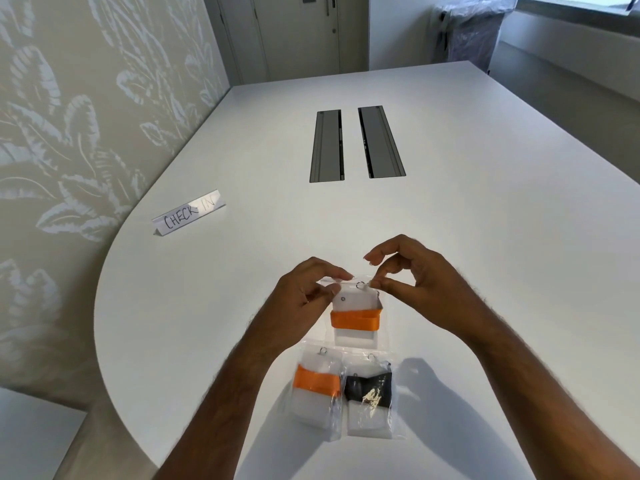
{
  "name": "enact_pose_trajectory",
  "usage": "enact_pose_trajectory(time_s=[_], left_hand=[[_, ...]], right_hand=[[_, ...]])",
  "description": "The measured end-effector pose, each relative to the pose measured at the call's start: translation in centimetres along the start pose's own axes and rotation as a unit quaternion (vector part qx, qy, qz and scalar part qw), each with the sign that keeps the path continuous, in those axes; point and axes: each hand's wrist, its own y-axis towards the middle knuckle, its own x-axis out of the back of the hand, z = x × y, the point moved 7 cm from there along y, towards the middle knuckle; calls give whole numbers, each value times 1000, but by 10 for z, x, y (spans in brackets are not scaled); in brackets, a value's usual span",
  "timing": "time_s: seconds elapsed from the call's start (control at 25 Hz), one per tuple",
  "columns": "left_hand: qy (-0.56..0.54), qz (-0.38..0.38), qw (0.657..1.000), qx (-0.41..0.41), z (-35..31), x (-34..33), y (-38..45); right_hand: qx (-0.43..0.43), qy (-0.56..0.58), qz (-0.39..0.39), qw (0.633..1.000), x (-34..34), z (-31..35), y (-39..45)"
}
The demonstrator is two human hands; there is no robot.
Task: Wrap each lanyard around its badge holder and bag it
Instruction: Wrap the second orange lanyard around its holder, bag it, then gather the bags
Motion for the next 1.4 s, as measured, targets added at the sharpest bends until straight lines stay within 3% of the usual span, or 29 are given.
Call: enact_pose_trajectory(time_s=[0.4, 0.64, 0.92, 1.2, 1.4], left_hand=[[98, 78, 992, 31, 1, 19, 4], [117, 195, 973, 26, -2, 13, 4], [115, 217, 969, -4, 0, 4, 5], [180, 271, 945, -27, -7, -6, 8], [91, 202, 975, 18, -7, 5, 12]], right_hand=[[25, -30, 112, 993, 0, 32, 8], [26, -18, 146, 989, -3, 33, 5], [-8, 23, 164, 986, -1, 26, 3], [-27, 58, 181, 981, -2, 23, 2], [-27, 76, 146, 986, 8, 15, 3]])
